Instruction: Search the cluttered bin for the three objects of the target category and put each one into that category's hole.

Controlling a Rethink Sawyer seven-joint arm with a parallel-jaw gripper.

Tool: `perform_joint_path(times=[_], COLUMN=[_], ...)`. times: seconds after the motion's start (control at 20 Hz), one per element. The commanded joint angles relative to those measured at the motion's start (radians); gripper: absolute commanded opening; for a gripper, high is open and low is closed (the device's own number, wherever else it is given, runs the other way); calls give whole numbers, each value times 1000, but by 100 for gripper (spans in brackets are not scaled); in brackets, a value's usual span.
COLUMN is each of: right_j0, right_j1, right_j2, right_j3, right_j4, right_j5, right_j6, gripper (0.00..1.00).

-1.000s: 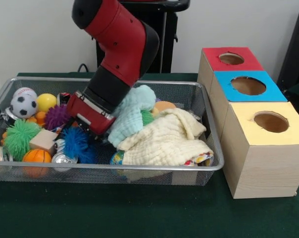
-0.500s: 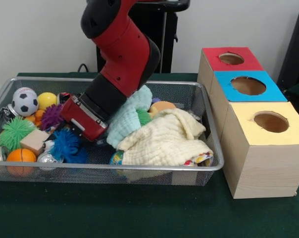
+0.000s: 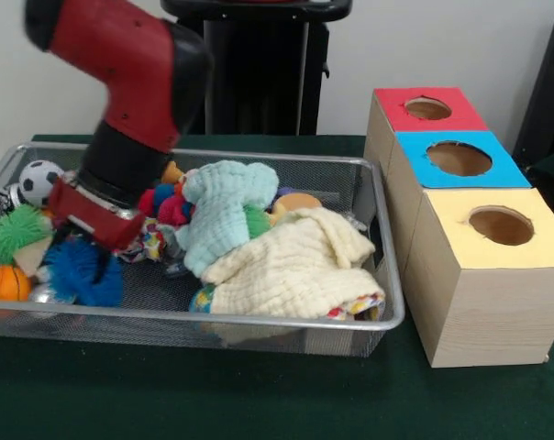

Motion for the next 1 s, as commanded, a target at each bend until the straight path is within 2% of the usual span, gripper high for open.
perform_joint_path(times=[0.05, 0.5, 0.8, 1.0], right_j0=[-386, -415, -403, -376], right_j1=[32, 23, 13, -4], right_j2=[662, 690, 688, 666], right_j3=[175, 198, 206, 207], right_j4=[-173, -179, -182, -193], right_j5=[352, 371, 399, 385], right_j6=[-296, -321, -307, -289], gripper=[100, 100, 100, 100])
